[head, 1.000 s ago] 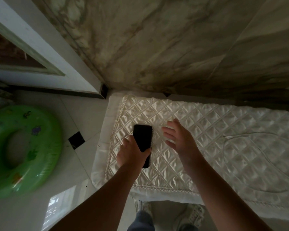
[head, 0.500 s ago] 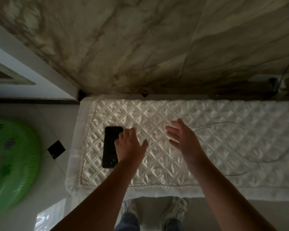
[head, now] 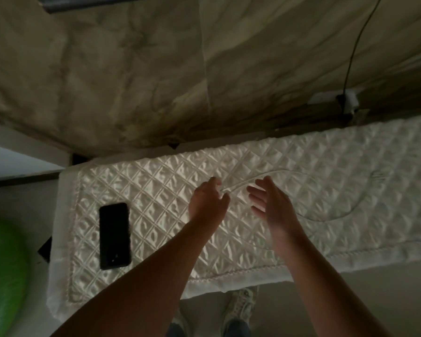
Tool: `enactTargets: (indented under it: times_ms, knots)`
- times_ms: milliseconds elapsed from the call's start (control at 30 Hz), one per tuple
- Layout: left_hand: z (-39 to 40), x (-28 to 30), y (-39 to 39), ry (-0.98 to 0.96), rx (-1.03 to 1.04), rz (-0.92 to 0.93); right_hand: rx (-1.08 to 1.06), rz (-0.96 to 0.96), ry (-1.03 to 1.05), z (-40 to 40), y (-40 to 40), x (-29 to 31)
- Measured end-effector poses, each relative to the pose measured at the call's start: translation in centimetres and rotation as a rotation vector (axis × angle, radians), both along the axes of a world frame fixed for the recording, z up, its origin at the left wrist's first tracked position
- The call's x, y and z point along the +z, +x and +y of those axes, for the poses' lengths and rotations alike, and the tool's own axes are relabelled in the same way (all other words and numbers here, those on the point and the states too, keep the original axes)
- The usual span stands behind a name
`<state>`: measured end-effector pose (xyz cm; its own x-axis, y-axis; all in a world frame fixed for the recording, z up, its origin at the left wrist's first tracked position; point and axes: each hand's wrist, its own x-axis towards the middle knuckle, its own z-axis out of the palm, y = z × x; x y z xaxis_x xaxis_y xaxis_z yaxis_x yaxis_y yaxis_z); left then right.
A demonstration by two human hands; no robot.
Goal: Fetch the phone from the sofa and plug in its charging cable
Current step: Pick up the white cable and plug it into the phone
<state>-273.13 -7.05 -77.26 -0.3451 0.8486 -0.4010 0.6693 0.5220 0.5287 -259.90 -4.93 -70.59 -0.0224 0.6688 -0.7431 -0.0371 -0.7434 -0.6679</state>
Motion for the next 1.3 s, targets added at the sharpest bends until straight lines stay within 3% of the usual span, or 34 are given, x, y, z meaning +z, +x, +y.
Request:
enactTargets:
  times_ms: [300, 467, 667, 733, 1300]
  knots:
    - [1.6, -0.9, 2.9, -0.011, 0.024, 0.122, -0.035, 0.006, -0.007, 0.9, 3.8, -0.6]
    - [2.3, -0.8, 3.7, 0.004, 0.108, -0.056, -0.041, 0.014, -0.01, 1.4, 4.7, -0.6]
    - [3.4, 0.1, 2.2, -0.023, 0.51, -0.528, -0.02, 0.011, -0.002, 1.4, 4.4, -0.7]
    - [3.5, 0.4, 1.3, -0.052, 0.585, -0.611, -0.018, 0.015, -0.006, 1.3, 3.5, -0.7]
    - [-1.1, 1.4, -12.4, 0.009, 0.834, -0.681, 0.182, 0.016, 0.0, -1.5, -10.6, -0.4]
